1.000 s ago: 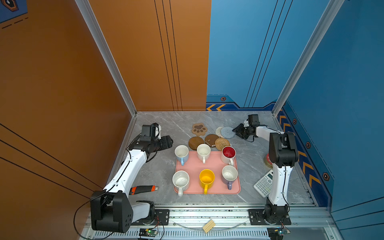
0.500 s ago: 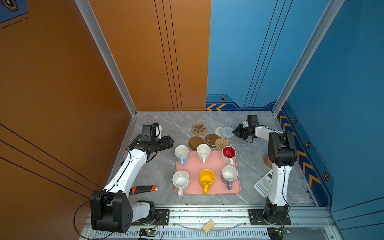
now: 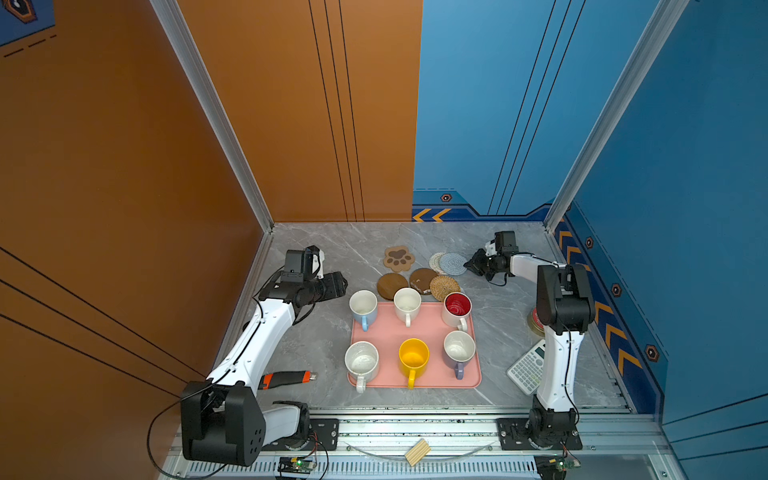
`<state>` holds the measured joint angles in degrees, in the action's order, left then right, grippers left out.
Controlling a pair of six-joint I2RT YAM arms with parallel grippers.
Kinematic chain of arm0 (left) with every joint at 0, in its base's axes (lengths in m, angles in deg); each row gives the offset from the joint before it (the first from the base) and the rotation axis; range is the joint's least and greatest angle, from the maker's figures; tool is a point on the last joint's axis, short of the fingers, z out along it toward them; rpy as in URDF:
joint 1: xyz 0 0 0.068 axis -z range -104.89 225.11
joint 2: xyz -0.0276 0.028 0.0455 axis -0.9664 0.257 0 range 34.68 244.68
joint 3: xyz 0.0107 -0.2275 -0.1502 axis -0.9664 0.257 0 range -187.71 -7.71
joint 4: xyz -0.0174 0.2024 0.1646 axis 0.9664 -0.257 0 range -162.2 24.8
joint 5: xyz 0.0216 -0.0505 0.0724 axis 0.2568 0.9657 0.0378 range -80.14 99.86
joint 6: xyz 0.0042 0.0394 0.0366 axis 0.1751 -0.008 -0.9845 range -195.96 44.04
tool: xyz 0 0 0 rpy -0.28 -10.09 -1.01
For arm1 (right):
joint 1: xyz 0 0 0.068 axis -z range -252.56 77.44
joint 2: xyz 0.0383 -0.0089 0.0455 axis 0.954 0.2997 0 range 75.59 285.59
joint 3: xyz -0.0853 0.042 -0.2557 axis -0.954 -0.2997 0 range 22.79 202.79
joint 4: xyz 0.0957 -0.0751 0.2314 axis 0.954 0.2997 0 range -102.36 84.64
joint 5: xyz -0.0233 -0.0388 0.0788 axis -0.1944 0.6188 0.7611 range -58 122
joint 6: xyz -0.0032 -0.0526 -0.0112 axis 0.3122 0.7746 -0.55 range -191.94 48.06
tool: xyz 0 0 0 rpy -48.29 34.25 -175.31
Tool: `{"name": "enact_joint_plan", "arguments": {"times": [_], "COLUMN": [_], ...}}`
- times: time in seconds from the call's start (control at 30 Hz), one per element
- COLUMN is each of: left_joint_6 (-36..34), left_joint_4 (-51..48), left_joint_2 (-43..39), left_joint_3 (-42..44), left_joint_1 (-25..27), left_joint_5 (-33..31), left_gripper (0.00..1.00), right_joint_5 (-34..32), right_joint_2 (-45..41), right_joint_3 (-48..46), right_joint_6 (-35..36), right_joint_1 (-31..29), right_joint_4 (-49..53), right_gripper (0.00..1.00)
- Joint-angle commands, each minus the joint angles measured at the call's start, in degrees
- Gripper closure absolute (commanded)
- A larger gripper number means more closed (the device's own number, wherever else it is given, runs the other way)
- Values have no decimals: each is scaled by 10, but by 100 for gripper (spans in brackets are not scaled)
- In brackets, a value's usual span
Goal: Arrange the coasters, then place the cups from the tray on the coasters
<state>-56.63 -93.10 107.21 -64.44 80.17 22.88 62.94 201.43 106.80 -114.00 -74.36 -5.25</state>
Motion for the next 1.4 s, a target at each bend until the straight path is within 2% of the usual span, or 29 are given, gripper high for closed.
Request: {"name": "enact_joint_plan", "arguments": {"times": [0.0,0.3,0.6,1.13,1.37], "left_joint_6": [-7,-9,-9,-6,-6], "left_joint_4": [-6,-5,-5,-1,0], "left_joint_2": [-9,-15,-15,5,15], "left_joint_3": [7,6,6,-5,-8], "left_joint_1": [7,12,19,28,37], "left_joint_5": [-13,-21,-22,-24,-27], "left_gripper": [23,22,22,22,22], "right_joint_5": [14,40,48,29,-4], "right_joint_2": [-35,-85,-115,-184,-188], "right_joint_3": [-27,-84,-99,-158,-162], "right_joint_6": [-3,-51,-57,42,88], "right_joint_1": [1,4,18,98,116], "right_joint_4": [-15,-123,-138,-6,70], "right_gripper": [100,100,100,100,100]}}
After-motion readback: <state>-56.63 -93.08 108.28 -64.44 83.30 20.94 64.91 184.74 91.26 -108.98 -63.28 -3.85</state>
